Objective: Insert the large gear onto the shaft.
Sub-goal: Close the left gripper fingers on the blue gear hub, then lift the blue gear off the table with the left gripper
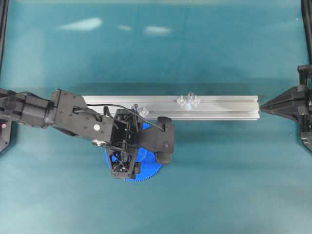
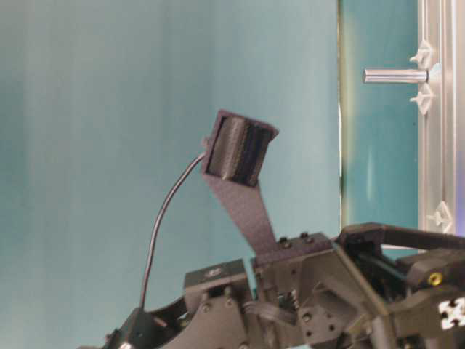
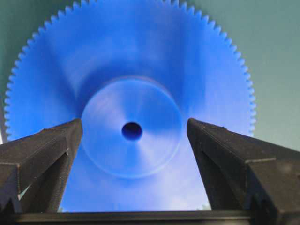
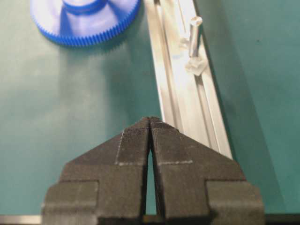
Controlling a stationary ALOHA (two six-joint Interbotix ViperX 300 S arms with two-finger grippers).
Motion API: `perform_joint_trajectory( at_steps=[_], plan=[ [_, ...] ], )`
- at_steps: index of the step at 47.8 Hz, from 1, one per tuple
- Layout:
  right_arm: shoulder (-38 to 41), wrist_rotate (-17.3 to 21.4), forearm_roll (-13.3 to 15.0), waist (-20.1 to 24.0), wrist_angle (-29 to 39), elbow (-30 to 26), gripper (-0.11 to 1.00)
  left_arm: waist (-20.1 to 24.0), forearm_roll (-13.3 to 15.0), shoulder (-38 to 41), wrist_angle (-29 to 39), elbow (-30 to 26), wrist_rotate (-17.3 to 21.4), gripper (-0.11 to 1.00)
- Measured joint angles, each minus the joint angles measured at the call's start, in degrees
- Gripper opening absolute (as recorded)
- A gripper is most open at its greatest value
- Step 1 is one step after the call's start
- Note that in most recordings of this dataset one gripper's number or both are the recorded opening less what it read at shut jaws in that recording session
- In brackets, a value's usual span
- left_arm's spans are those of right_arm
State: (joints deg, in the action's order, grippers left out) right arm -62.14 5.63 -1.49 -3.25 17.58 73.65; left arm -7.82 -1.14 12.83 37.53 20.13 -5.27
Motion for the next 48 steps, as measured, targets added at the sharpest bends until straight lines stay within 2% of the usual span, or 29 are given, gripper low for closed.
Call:
perform_joint_trajectory(
  at_steps=[48],
  plan=[
    [0.00, 0.00, 0.00, -0.09, 0.00, 0.00, 0.06, 0.00, 0.09, 1.05, -0.18, 0.79, -0.18, 0.95]
  ],
)
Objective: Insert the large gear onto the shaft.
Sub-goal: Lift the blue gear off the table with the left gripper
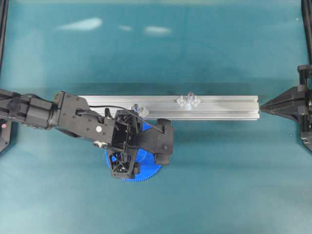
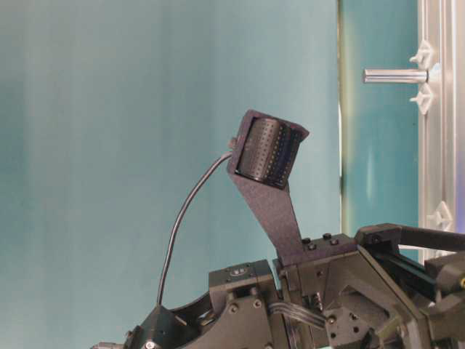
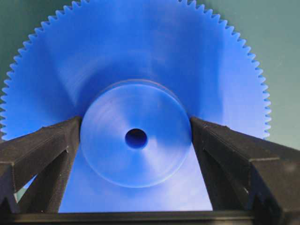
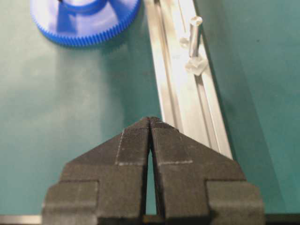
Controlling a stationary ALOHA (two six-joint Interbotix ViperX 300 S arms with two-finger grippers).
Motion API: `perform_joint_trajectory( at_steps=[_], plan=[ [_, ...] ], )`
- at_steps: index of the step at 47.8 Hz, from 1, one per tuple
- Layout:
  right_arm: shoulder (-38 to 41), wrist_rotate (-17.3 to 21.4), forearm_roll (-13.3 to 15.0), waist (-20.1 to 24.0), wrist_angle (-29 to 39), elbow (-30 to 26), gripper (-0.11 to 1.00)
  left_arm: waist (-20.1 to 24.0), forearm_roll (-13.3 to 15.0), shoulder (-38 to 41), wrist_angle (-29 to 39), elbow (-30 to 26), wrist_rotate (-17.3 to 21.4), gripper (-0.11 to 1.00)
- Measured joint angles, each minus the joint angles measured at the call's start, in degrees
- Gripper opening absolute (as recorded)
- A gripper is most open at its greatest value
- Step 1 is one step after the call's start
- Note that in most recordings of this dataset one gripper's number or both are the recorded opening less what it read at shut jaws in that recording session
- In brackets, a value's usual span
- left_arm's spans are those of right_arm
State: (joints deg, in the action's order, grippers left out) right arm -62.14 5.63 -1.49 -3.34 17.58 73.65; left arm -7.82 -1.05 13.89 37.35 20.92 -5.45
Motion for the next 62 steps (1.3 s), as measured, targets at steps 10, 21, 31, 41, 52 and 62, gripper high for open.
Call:
perform_joint_trajectory(
  at_steps=[10, 21, 31, 41, 52, 62],
  plan=[
    [0.00, 0.09, 0.00, 0.09, 0.00, 0.00, 0.06, 0.00, -0.09, 0.09, 0.00, 0.00, 0.00, 0.95],
    [0.00, 0.09, 0.00, 0.09, 0.00, 0.00, 0.06, -0.09, 0.00, 0.26, 0.88, -0.09, 0.00, 0.95],
    [0.00, 0.09, 0.00, 0.00, 0.00, 0.00, 0.06, -0.09, 0.00, 0.44, 0.97, -0.35, -0.09, 0.92],
    [0.00, 0.09, 0.00, 0.09, 0.26, 0.00, 0.06, -0.09, 0.00, 0.62, 1.67, -1.14, 0.26, 0.76],
    [0.00, 0.00, 0.00, 0.00, 0.79, 0.00, 0.06, -0.09, -0.09, 0.79, 3.52, -1.41, 0.00, 0.76],
    [0.00, 0.09, 0.00, 0.00, 0.79, 0.00, 0.06, 0.00, -0.09, 0.79, 3.69, -1.58, 0.18, 0.76]
  ],
)
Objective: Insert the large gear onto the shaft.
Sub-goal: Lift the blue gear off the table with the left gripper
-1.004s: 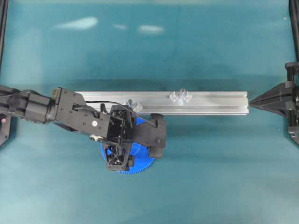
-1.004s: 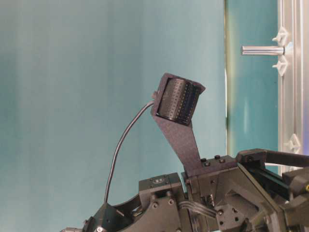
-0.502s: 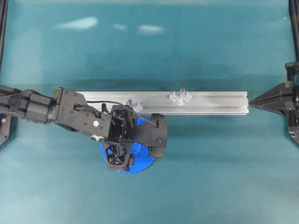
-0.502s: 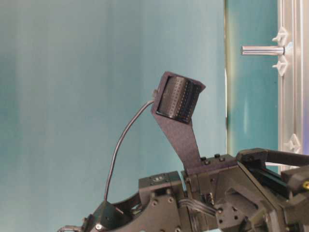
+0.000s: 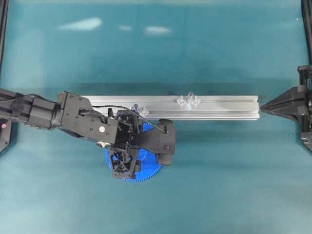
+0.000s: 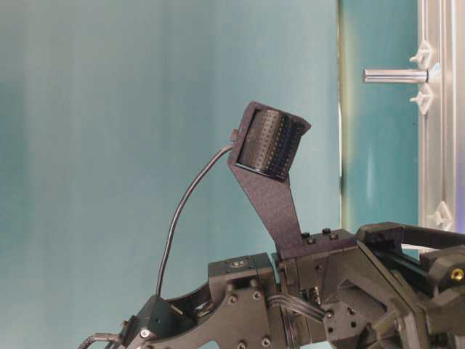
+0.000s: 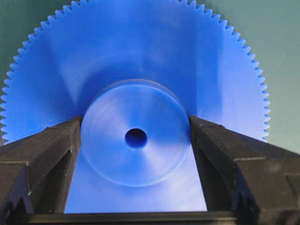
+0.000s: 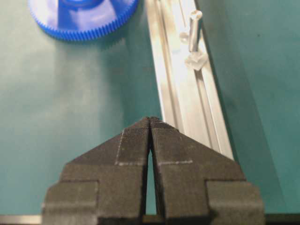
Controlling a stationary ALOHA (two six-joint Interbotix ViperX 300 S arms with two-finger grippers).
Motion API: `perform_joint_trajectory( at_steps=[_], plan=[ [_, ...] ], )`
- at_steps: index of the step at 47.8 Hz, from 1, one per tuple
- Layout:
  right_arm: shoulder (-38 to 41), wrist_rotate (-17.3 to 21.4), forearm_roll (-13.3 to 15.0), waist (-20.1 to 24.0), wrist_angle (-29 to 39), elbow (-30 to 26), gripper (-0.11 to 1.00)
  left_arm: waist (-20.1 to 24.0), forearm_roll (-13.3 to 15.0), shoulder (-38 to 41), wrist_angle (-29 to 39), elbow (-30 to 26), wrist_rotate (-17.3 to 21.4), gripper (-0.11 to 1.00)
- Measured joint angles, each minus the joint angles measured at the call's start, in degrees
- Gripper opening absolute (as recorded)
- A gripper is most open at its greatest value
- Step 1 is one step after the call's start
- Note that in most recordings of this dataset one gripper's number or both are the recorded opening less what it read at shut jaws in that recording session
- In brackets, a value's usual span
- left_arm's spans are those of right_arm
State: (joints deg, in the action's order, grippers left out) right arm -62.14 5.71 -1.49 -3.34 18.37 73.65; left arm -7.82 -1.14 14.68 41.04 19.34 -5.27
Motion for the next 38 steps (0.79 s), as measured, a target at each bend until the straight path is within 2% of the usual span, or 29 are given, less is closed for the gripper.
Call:
perform_joint_trajectory(
  at_steps=[21, 38],
  plan=[
    [0.00, 0.00, -0.09, 0.09, 0.26, 0.00, 0.06, -0.09, 0.00, 0.18, 1.05, -1.05, -0.18, 0.76],
    [0.00, 0.00, -0.09, 0.09, 0.26, 0.00, 0.06, -0.09, 0.00, 0.09, 8.00, -7.29, 0.53, 0.76]
  ],
)
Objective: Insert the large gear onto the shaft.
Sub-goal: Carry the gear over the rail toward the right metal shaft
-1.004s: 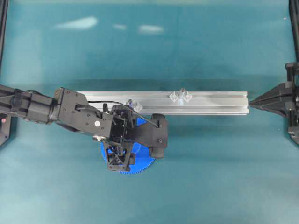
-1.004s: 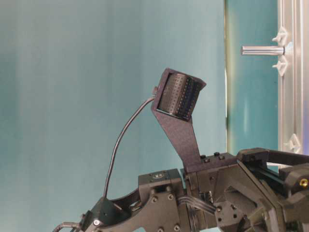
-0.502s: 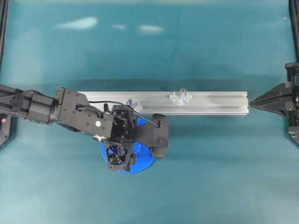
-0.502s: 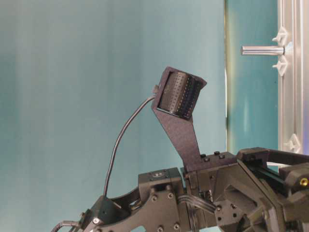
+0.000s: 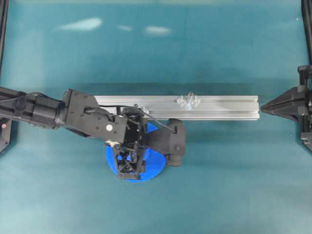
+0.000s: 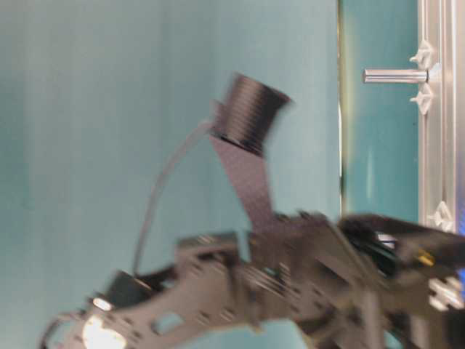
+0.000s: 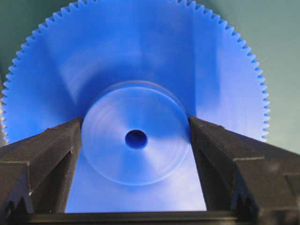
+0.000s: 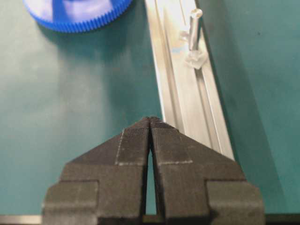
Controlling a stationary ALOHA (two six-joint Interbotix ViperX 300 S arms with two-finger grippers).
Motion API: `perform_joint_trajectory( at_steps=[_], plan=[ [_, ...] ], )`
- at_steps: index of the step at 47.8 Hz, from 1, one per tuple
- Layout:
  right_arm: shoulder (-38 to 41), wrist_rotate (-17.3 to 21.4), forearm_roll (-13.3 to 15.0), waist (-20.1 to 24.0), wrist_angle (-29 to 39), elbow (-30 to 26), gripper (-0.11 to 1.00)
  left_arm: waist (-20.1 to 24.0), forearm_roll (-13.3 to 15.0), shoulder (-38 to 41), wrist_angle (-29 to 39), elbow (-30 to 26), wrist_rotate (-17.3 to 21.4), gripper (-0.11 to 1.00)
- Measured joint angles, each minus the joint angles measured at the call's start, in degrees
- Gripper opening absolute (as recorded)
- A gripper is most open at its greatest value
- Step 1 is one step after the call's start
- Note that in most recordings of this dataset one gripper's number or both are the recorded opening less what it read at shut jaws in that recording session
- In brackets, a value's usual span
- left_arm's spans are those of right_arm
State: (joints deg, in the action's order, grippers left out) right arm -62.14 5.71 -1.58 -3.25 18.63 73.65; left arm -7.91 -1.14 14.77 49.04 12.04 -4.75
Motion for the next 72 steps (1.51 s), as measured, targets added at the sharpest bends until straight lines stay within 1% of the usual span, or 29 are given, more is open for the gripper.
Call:
perform_joint_trajectory(
  at_steps=[13, 24, 30, 47, 58, 72],
  plan=[
    [0.00, 0.00, 0.00, 0.00, 0.00, 0.00, 0.06, 1.14, 0.00, 0.00, 4.39, -4.22, 0.62, 0.76],
    [0.00, 0.00, 0.00, 0.00, -0.09, 0.18, 0.06, 3.16, 0.00, -0.70, 7.12, -7.56, 4.04, 0.76],
    [0.00, 0.00, 0.00, 0.00, 0.00, 0.09, 0.06, 3.52, 0.00, -0.70, 10.02, -10.37, 5.89, 0.76],
    [0.00, 0.00, 0.00, 0.00, -0.35, 0.62, 0.06, 5.01, 0.00, -0.70, 16.08, -18.46, 8.09, 0.76],
    [0.00, 0.00, 0.00, -0.09, -0.44, 0.62, 0.06, 5.01, 0.00, -0.70, 20.74, -23.55, 9.76, 0.76],
    [-0.53, 0.00, 0.00, -0.09, -0.44, 0.88, 0.06, 5.54, 0.00, 1.49, 25.40, -30.15, 12.39, 0.76]
  ],
)
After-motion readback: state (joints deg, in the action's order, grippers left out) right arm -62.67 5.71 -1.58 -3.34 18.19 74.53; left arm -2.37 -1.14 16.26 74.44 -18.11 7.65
